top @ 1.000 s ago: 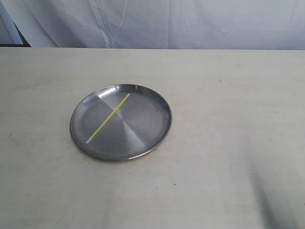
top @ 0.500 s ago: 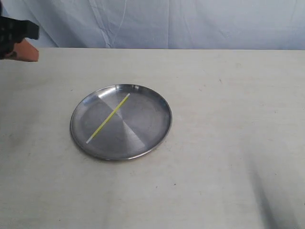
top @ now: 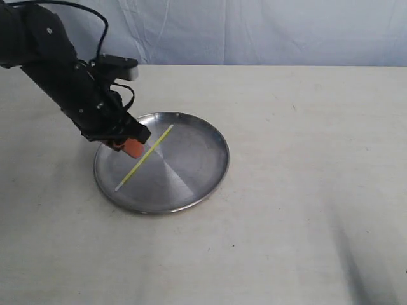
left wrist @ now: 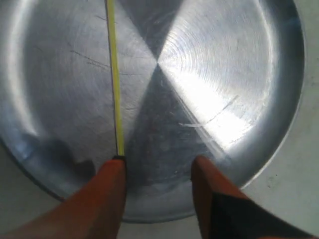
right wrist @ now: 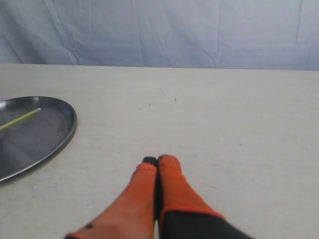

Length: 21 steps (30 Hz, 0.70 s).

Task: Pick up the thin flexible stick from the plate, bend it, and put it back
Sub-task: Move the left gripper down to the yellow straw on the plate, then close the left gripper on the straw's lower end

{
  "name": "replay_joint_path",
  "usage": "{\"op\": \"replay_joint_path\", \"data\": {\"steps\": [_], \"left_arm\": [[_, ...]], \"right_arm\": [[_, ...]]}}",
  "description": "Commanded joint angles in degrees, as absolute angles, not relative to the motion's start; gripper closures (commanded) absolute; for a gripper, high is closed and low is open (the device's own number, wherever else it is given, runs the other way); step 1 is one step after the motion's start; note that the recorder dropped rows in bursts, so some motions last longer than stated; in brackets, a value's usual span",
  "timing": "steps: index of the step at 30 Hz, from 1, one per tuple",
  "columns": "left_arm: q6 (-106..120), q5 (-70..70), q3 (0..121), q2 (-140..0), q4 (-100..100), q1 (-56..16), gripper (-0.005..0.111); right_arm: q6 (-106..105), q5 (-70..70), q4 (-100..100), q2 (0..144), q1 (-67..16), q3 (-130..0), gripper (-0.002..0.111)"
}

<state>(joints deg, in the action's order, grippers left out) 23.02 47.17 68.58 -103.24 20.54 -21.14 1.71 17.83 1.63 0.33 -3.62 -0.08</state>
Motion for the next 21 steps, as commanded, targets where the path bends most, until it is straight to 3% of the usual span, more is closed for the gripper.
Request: {"op": "replay_joint_path", "data": {"steps": [1, 21], "left_arm": [[20.49, 46.41, 70.09, -107.82, 19.31, -22.06, 0.06], [10.9, 47.74, 73.86, -119.67, 10.62, -22.53, 0.061]], "right_arm": [[1.42, 17.43, 1.53, 0.0, -3.32, 0.0, 0.109], [1.42, 17.43, 1.53, 0.0, -3.32, 0.0, 0.109]]}}
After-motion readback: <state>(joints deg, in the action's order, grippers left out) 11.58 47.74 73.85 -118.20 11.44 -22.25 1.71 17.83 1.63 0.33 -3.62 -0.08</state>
